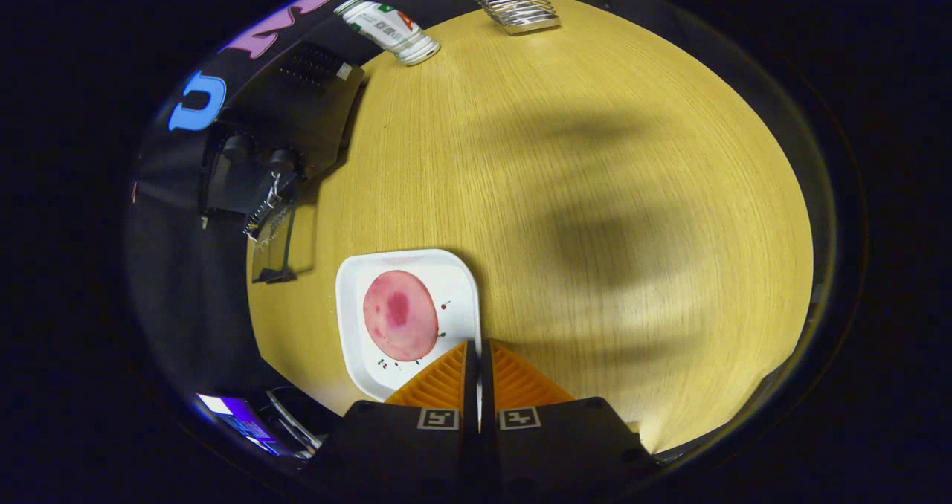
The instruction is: Open the toaster oven, put the food inside, and close the toaster oven door.
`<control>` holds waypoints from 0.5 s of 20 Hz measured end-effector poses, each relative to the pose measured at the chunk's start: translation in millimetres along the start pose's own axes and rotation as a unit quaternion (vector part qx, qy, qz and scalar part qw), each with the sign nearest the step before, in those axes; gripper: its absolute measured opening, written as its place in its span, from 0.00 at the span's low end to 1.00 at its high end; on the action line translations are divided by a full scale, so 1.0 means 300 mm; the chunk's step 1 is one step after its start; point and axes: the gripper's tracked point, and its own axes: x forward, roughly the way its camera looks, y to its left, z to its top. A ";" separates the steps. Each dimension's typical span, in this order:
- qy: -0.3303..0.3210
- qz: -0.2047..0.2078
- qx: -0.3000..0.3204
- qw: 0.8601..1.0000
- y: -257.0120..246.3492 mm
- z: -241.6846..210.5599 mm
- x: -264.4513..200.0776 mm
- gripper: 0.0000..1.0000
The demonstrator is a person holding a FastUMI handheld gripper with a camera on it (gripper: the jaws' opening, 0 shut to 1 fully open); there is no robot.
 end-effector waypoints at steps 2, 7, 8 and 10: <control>-0.020 0.028 0.026 0.999 0.006 0.005 -0.016 0.05; -0.058 0.065 0.068 0.994 0.034 0.022 -0.044 0.05; -0.064 0.073 0.084 0.992 0.051 0.018 -0.056 0.05; -0.072 0.085 0.108 0.988 0.098 -0.016 -0.094 0.05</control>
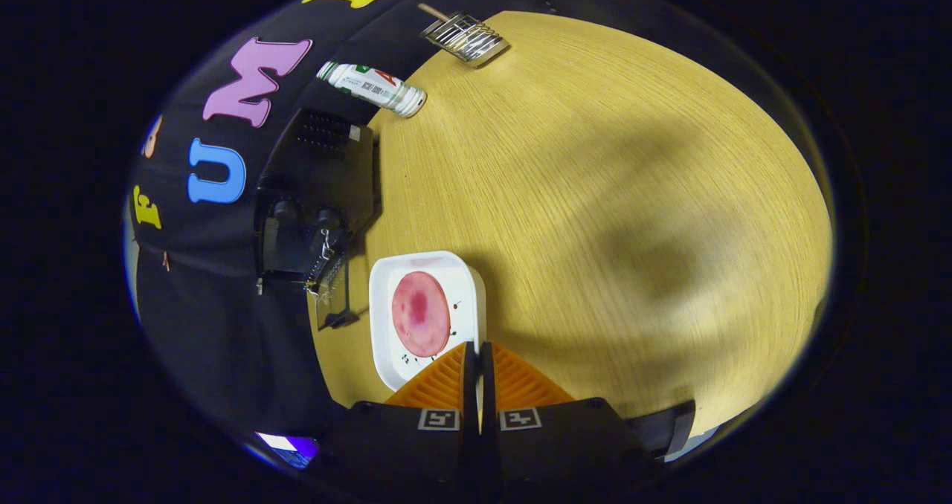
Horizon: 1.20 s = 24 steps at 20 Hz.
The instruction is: Open the toaster oven, put the food inside, and close the toaster oven door.
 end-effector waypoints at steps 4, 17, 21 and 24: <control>-0.013 0.008 0.023 1.000 0.116 -0.075 -0.044 0.05; -0.058 0.028 0.084 0.994 0.599 -0.293 0.069 0.05; -0.067 0.025 0.113 0.991 0.706 -0.330 0.173 0.05; -0.084 0.008 0.121 0.989 0.746 -0.341 0.249 0.05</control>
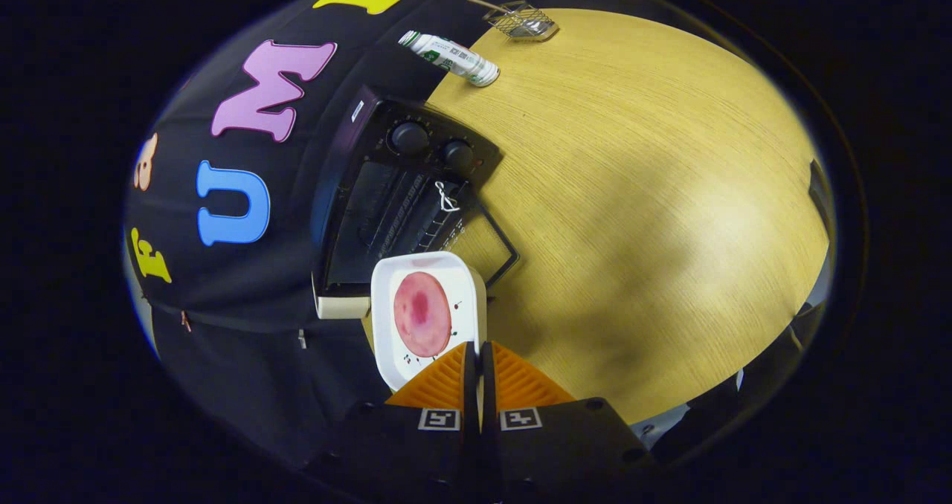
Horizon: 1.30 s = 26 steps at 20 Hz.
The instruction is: Open the toaster oven, put the food inside, and close the toaster oven door.
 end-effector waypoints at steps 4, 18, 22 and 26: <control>-0.026 -0.012 0.048 0.998 0.045 -0.014 0.098 0.05; -0.127 -0.035 0.190 0.973 0.213 0.092 0.364 0.05; -0.161 -0.038 0.242 0.956 0.249 0.144 0.425 0.05; -0.176 -0.039 0.286 0.941 0.300 0.171 0.489 0.05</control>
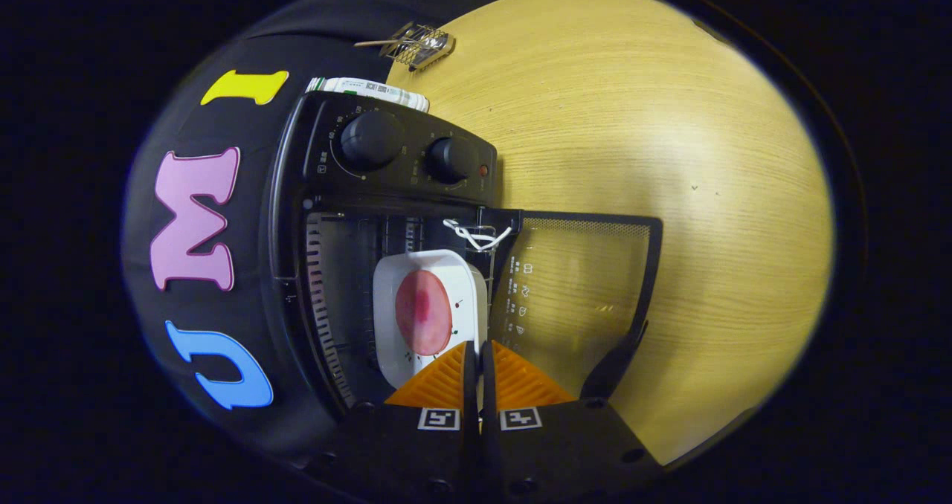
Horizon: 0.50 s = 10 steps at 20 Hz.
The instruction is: Open the toaster oven, put the food inside, and close the toaster oven door.
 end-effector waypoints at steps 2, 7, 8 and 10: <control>-0.004 0.002 0.016 1.000 0.027 -0.017 0.030 0.05; 0.007 0.010 0.053 0.998 0.086 -0.055 0.092 0.05; 0.004 0.015 0.059 0.998 0.096 -0.055 0.098 0.05; 0.003 0.017 0.062 0.998 0.100 -0.054 0.108 0.05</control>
